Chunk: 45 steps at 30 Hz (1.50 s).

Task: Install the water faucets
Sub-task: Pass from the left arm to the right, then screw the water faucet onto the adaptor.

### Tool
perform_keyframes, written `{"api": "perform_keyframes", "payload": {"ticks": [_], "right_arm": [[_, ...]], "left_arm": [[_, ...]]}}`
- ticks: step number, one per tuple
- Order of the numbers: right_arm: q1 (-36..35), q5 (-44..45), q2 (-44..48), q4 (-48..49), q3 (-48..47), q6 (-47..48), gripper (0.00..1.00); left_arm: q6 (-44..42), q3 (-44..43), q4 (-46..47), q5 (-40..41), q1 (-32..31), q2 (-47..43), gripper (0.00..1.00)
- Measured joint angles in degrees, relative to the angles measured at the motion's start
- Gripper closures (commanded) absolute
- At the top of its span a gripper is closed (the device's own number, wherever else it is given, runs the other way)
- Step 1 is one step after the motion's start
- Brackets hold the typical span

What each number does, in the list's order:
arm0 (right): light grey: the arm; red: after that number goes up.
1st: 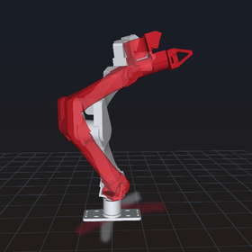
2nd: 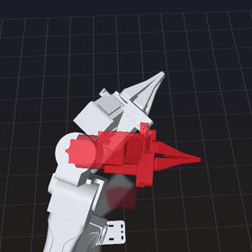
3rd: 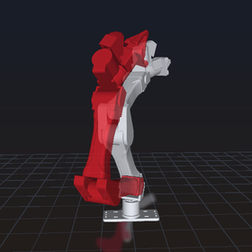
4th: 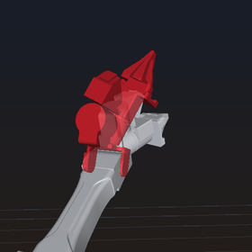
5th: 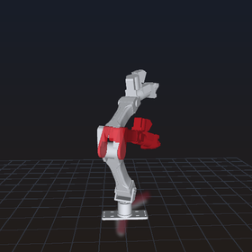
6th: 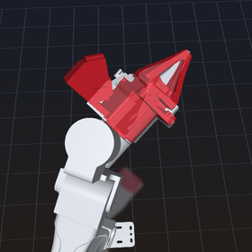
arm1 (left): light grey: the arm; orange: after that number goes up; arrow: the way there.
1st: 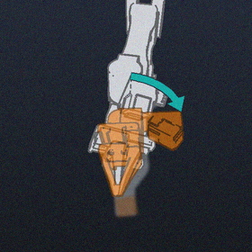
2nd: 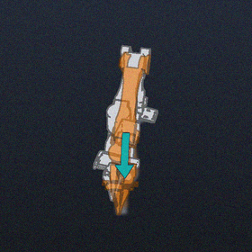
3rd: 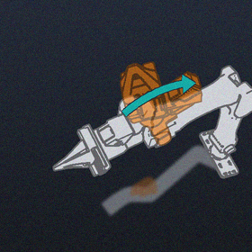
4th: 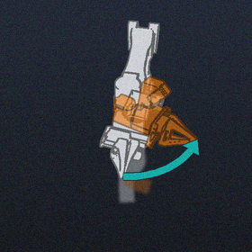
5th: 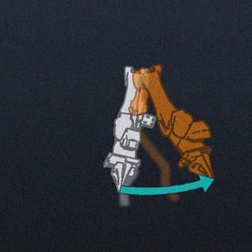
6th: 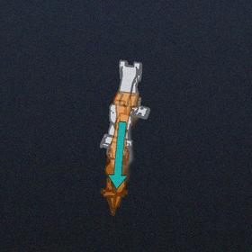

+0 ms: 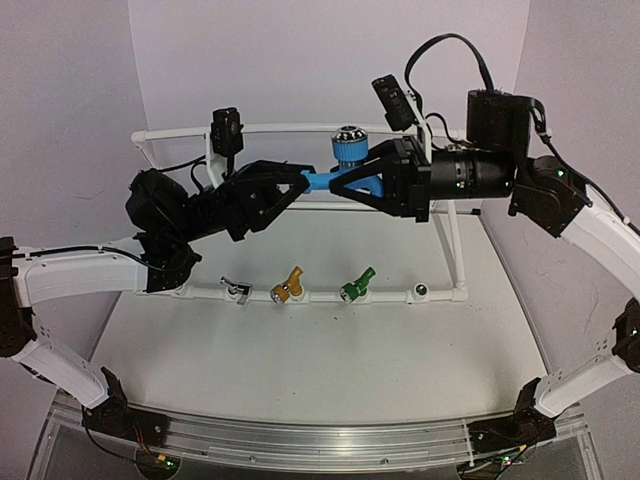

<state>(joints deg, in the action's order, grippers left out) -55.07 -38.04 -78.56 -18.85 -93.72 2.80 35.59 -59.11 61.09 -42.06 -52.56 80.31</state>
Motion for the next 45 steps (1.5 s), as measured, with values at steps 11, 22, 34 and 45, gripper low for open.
{"api": "perform_keyframes", "payload": {"ticks": [11, 22, 34, 45], "right_arm": [[1.3, 18.2, 6.2, -16.0, 2.0, 19.5, 1.0], [12.8, 35.7, 1.4, -32.9, 20.3, 52.9, 1.0], [19.3, 42.7, -5.1, -27.5, 24.7, 68.1, 1.0], [22.5, 43.2, -11.6, -21.4, 25.8, 69.2, 1.0]], "left_arm": [[-9.7, 2.7, -29.9, 18.9, -0.2, -9.7, 0.0], [-11.9, 2.7, -50.2, 30.8, 0.1, -10.2, 0.0], [-11.8, 2.7, -51.2, 33.3, 0.1, -10.2, 0.0], [-11.8, 2.7, -52.0, 33.7, 0.1, -10.3, 0.0]]}}
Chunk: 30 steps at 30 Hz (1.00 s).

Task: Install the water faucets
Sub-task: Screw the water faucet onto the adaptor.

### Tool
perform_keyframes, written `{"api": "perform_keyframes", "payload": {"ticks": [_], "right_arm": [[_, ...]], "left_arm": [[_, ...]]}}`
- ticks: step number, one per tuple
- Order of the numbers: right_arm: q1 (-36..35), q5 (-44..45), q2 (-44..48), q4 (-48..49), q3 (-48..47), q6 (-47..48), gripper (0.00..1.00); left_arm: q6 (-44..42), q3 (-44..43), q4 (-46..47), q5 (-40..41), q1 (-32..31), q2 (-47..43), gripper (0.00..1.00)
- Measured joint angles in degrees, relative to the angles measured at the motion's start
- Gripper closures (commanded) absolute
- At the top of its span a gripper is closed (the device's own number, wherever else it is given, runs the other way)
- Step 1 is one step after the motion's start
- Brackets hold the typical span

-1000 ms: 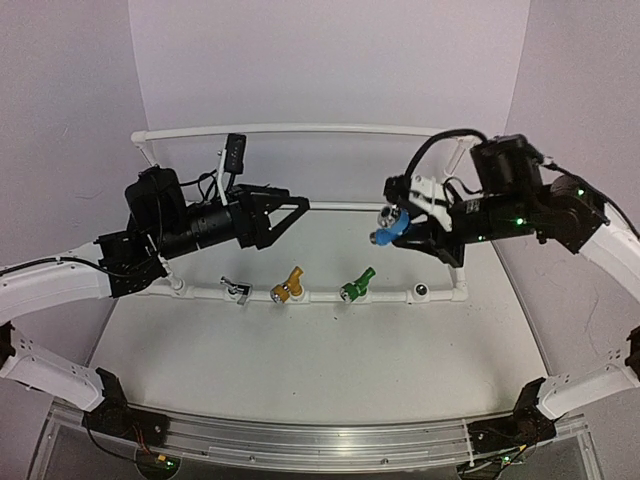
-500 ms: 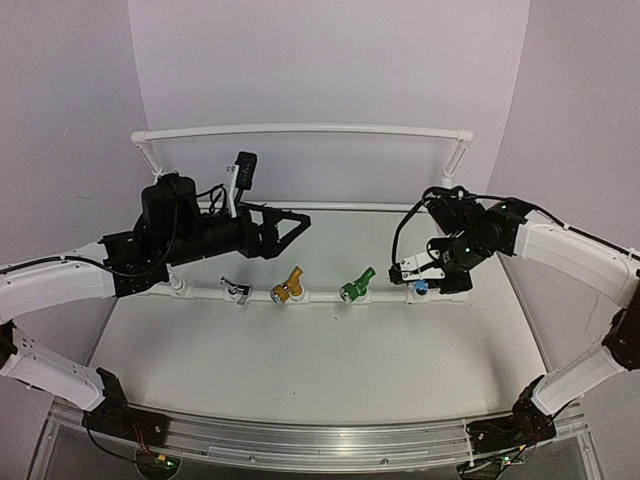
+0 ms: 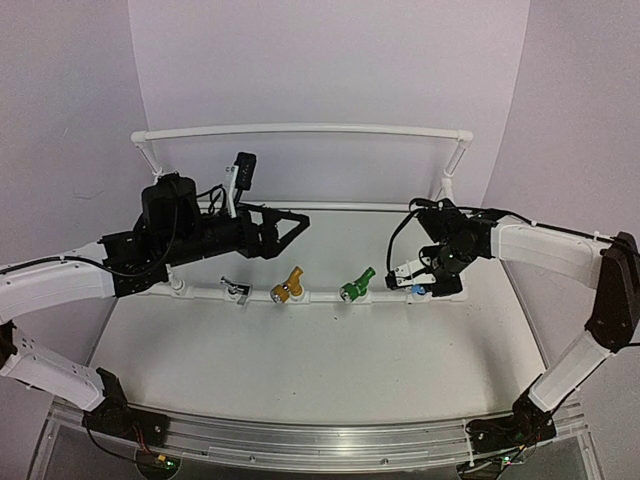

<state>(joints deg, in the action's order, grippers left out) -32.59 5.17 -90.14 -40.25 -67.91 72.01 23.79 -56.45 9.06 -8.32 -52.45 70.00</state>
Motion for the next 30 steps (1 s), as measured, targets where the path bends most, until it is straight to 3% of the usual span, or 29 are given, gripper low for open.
{"api": "perform_keyframes", "payload": {"ticks": [30], "right_arm": [[2.2, -1.5, -2.0, 4.9, 2.5, 0.6, 1.0]], "left_arm": [[-0.5, 1.1, 0.0, 0.0, 0.0, -2.1, 0.0]]}}
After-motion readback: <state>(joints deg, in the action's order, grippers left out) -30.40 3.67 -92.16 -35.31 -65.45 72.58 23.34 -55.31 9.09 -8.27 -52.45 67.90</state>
